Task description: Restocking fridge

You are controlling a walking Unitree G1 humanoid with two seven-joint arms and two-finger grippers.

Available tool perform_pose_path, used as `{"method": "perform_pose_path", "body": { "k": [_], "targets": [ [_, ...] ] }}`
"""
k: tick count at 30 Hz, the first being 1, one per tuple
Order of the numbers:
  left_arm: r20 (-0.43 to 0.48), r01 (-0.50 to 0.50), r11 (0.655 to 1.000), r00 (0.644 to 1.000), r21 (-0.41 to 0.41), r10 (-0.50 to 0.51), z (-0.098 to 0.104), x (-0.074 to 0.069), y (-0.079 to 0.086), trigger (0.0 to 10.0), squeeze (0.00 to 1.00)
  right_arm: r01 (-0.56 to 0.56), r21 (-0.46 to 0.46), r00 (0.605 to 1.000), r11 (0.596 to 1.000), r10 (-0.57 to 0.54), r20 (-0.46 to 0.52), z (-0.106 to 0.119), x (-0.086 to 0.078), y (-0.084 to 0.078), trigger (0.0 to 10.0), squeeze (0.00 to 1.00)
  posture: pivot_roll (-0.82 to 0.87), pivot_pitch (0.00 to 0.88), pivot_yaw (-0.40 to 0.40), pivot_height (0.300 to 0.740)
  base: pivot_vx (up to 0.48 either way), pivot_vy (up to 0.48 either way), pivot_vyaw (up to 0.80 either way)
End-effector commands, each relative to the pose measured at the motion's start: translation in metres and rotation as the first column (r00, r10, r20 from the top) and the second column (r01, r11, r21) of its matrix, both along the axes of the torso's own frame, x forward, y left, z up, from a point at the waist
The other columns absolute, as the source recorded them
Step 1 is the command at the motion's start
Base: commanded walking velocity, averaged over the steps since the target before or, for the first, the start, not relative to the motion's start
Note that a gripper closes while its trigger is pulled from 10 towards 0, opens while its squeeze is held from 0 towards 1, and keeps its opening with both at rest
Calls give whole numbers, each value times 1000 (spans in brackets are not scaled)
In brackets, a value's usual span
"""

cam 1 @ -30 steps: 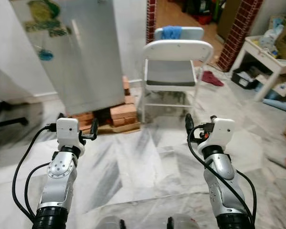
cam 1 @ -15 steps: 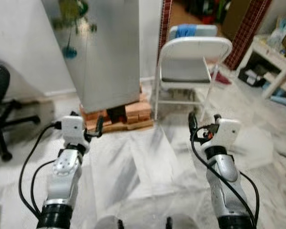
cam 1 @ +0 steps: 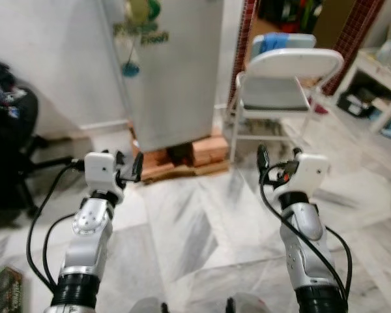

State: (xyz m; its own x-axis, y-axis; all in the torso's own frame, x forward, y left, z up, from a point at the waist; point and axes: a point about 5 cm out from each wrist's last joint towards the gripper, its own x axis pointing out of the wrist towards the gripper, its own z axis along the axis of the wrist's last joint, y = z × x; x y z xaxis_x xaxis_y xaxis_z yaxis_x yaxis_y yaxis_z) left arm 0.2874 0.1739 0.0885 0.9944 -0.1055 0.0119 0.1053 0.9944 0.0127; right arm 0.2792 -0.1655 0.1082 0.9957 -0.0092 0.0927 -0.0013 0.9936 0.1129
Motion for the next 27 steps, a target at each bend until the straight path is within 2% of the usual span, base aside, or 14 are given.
{"method": "perform_pose_path", "body": {
  "k": [1, 9, 18, 27],
  "targets": [
    [8, 47, 999, 999, -8, -47, 2, 0, -11, 10000, 0, 34, -12, 999, 999, -34, -19, -4, -3, -9, 10000, 0, -67, 0, 40, 740, 0, 424, -800],
    [-2, 75, 997, 997, -15, -75, 1, 0, -13, 10000, 0, 29, -16, 1000, 999, -29, -3, -2, 1, -5, 10000, 0, -65, 0, 47, 740, 258, 383, -100],
    [-15, 88, 996, 996, -23, -89, -4, -6, -17, 10000, 0, 36, -40, 999, 999, -36, -9, -4, -1, -10, 10000, 0, -68, 0, 27, 740, 402, 260, 0],
    [-13, 97, 994, 995, -40, -98, -4, -6, -19, 10000, 0, 23, -53, 1000, 998, -24, -3, -2, 1, -9, 10000, 0, -69, 0, 18, 740, 414, 243, 0]
  ]
}}
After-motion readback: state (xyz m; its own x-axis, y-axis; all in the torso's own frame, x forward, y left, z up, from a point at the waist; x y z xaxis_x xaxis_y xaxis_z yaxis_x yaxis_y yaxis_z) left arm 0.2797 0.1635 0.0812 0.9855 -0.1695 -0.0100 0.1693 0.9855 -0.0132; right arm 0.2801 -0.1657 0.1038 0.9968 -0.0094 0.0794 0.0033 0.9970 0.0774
